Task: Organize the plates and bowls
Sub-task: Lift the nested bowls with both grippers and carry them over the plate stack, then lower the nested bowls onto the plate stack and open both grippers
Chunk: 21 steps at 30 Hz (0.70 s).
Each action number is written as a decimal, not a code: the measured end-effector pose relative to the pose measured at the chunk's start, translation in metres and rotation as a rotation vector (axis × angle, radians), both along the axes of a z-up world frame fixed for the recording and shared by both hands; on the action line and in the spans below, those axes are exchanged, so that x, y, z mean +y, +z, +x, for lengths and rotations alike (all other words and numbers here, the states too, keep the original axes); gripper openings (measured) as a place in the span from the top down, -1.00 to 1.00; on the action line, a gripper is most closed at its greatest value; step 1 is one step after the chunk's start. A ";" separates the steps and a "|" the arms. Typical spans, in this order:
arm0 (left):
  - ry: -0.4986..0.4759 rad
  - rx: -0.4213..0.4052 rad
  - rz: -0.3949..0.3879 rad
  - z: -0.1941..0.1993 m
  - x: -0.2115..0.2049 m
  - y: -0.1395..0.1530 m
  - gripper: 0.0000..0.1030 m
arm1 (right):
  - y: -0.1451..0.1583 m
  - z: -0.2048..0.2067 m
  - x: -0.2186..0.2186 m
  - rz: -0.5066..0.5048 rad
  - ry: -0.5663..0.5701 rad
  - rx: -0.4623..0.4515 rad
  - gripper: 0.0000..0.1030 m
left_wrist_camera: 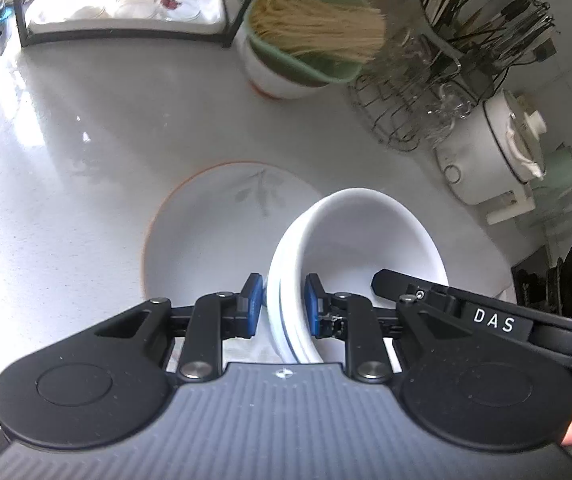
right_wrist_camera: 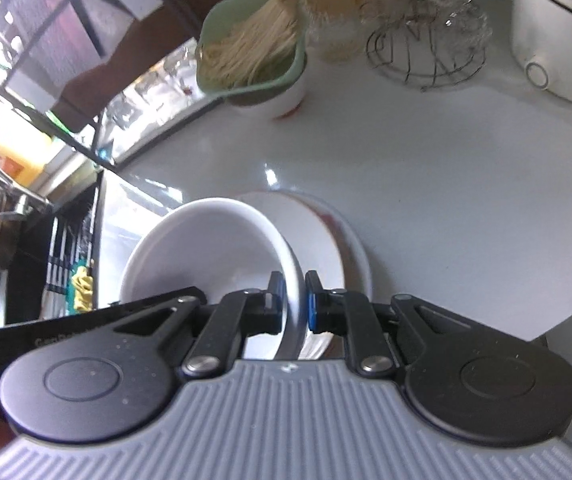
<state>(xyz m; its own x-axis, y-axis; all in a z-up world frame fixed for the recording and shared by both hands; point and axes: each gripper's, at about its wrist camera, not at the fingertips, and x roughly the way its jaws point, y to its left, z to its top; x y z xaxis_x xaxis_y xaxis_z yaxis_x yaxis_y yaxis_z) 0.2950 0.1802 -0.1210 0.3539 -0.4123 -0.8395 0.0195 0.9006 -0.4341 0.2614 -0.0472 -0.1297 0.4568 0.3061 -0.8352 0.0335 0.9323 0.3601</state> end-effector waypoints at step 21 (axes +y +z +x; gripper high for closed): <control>-0.012 0.015 -0.015 0.026 0.016 -0.062 0.51 | -0.041 0.024 0.029 -0.098 -0.041 0.026 0.70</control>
<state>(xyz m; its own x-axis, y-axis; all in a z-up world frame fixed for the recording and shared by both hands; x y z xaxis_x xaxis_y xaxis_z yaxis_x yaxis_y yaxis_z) 0.3208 0.1957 -0.1830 0.3363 -0.4291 -0.8383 0.0242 0.8938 -0.4478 0.2853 -0.0183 -0.1703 0.4448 0.2041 -0.8721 0.0805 0.9606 0.2659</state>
